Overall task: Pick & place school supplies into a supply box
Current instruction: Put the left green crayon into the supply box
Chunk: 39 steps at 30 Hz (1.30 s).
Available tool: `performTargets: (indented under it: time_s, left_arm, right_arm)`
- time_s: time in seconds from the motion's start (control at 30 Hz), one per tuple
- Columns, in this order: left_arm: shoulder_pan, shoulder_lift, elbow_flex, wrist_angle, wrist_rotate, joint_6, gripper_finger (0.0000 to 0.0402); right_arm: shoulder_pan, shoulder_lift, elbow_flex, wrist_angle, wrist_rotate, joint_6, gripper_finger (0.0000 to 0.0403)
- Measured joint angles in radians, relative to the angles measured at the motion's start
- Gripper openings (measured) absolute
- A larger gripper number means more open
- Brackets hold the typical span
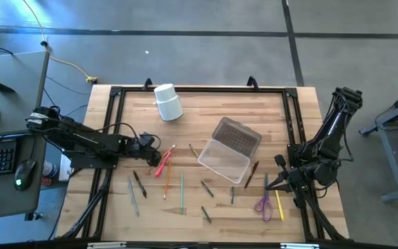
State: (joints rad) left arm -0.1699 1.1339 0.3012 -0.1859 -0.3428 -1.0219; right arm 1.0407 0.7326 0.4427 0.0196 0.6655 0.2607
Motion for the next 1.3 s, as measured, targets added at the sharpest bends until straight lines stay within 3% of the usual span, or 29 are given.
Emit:
performTargets:
  time_s: [0.3, 0.73, 1.0, 1.3]
  left_arm:
    - [-0.001, 0.067, 0.007, -0.088, -0.027, 0.004, 0.0174]
    - [-0.001, 0.126, 0.002, -0.055, -0.110, 0.003, 0.0035]
    - [0.000, 0.124, 0.011, 0.059, -0.136, 0.030, 0.0032]
    - [0.001, 0.120, 0.171, 0.082, -0.135, 0.234, 0.0043]
  right_arm:
    - [0.000, 0.000, 0.000, 0.000, 0.000, 0.000, 0.0000]
    - [0.000, 0.000, 0.000, 0.000, 0.000, 0.000, 0.0000]
    - [0.000, 0.000, 0.000, 0.000, 0.000, 0.000, 0.0000]
    - [0.000, 0.000, 0.000, 0.000, 0.000, 0.000, 0.0000]
